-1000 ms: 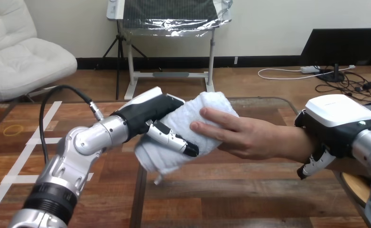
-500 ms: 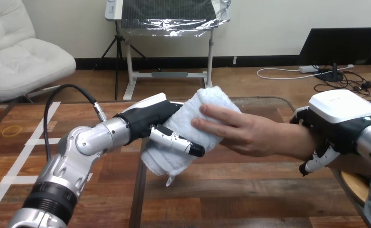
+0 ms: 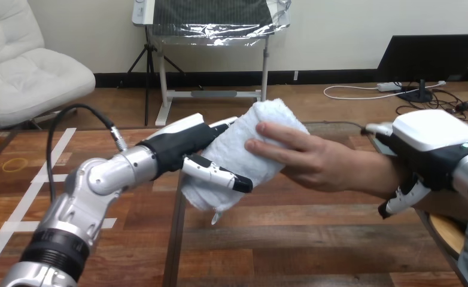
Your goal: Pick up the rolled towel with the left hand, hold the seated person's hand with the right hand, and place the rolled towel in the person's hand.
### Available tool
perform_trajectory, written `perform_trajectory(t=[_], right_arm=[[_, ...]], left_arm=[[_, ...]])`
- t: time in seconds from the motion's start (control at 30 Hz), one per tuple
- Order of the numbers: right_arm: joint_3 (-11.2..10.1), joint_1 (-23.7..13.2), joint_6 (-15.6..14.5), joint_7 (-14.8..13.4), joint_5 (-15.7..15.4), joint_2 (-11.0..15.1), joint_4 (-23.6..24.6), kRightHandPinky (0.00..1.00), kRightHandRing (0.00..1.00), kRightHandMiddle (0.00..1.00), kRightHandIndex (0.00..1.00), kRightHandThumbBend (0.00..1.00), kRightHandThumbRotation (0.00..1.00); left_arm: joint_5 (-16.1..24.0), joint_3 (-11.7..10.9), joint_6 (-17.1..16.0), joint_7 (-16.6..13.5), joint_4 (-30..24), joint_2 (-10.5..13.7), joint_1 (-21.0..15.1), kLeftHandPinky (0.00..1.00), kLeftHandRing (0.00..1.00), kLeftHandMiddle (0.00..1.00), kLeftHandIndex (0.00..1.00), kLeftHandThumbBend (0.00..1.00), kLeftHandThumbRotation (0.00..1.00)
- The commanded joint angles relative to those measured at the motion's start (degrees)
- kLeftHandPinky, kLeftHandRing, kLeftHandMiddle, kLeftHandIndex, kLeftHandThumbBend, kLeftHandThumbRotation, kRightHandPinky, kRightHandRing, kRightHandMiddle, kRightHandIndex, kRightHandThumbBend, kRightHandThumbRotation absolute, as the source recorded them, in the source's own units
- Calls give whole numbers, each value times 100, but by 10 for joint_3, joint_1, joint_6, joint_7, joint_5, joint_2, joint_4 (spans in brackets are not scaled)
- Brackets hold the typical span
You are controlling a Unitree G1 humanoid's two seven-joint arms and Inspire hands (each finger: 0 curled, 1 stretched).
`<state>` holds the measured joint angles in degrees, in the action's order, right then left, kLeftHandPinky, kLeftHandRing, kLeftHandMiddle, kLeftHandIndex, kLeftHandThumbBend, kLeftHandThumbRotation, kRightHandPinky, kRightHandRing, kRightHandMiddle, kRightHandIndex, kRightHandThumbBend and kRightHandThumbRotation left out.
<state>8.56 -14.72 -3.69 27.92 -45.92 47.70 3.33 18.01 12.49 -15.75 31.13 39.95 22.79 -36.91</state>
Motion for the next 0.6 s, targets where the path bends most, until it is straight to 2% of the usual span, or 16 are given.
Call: perform_trajectory(t=[0.0, 0.27, 0.57], right_arm=[[-39, -16, -11, -4, 5, 19, 36, 95, 99, 99, 96, 85, 21], [-57, -1, -14, -1, 17, 20, 53, 94, 99, 98, 95, 85, 20], [-79, 15, -29, 14, 19, 22, 79, 94, 100, 99, 95, 85, 22]], left_arm=[[-16, -23, -17, -13, 0, 30, -6, 92, 100, 100, 100, 83, 44], [-16, -28, -28, -23, 6, 46, 1, 94, 100, 100, 100, 82, 46], [-22, -38, -40, -32, 18, 62, 13, 92, 99, 100, 100, 82, 46]])
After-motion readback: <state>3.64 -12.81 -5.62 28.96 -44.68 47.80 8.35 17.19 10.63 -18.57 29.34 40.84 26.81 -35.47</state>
